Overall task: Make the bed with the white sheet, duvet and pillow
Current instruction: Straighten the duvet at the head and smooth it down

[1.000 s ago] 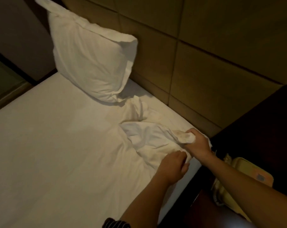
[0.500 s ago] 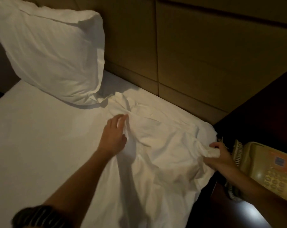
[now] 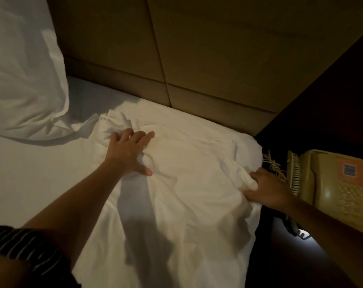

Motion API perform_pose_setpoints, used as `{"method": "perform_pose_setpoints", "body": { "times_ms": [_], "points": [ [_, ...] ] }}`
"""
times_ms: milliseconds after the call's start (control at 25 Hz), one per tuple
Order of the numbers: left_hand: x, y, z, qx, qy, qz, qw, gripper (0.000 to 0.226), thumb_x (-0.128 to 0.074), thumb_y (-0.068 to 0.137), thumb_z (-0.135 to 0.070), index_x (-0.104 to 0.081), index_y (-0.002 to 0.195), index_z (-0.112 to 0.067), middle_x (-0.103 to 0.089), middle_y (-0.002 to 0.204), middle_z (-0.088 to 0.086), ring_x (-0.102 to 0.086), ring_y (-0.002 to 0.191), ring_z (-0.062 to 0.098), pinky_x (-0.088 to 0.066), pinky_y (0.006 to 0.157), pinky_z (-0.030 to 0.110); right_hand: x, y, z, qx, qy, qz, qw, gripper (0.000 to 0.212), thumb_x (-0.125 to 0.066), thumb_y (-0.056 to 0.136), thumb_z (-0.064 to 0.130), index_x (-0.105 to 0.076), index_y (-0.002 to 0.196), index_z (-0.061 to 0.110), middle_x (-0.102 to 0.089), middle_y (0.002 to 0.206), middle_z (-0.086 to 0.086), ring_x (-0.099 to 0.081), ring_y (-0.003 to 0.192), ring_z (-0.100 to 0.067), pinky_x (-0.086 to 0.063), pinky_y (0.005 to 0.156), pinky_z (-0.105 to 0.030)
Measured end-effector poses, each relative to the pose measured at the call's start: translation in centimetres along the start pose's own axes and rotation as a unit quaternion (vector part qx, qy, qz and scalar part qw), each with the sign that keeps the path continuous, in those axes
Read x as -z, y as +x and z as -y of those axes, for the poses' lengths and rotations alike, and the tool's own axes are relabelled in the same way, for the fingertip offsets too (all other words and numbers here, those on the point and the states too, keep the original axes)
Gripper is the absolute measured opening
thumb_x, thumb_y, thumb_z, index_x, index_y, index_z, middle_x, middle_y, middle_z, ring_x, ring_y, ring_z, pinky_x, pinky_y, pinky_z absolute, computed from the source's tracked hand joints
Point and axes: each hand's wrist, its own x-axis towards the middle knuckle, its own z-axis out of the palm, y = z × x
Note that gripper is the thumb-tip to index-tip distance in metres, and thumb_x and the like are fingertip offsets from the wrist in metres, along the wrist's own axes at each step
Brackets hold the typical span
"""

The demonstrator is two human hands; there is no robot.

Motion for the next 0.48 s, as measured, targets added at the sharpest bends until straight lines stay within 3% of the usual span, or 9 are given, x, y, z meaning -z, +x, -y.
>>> {"method": "perform_pose_setpoints", "body": {
  "times_ms": [160,280,400,480],
  "points": [
    [2.4,0.5,2.5,-0.008,0.111,0.009,0.994,0.089,-0.052,0.068,-0.081,-0.036,0.140,-0.031,-0.044,0.139,-0.005,-0.033,0.130,0.020,-0.020,0.109,0.042,0.0,-1.6,0.2,-0.017,0.068,-0.033,0.997,0.032,-0.071,0.073,0.046,-0.061,0.092,0.022,-0.066,0.093,-0.005,-0.062,0.091,-0.027,-0.049,0.074,-0.036],
    [4.6,-0.9,5.2,-0.036,0.136,0.058,0.988,0.071,-0.042,0.079,-0.076,-0.040,0.139,-0.039,-0.044,0.140,-0.005,-0.029,0.136,0.016,-0.006,0.114,0.043,1.7,-2.6,1.1,-0.015,0.117,-0.049,0.992,0.025,-0.079,0.069,0.029,-0.067,0.086,0.015,-0.064,0.082,-0.005,-0.061,0.082,-0.024,-0.045,0.070,-0.034],
    [8.4,-3.3,10.0,-0.058,0.184,0.107,0.975,0.066,-0.038,0.081,-0.076,-0.042,0.137,-0.042,-0.047,0.137,-0.011,-0.029,0.134,0.009,-0.007,0.112,0.043,5.2,-3.3,3.8,0.015,0.155,-0.031,0.987,0.033,-0.068,0.046,0.038,-0.068,0.066,0.012,-0.059,0.062,0.002,-0.058,0.068,-0.018,-0.041,0.057,-0.029],
    [10.4,-3.8,12.8,-0.093,0.248,0.104,0.959,0.069,-0.033,0.077,-0.080,-0.044,0.135,-0.044,-0.050,0.132,-0.016,-0.029,0.132,0.004,-0.007,0.107,0.041,6.4,-2.8,6.1,0.015,0.172,-0.020,0.985,0.013,-0.070,0.046,0.030,-0.068,0.053,0.019,-0.058,0.054,0.007,-0.057,0.062,-0.016,-0.042,0.055,-0.030]
  ]
}}
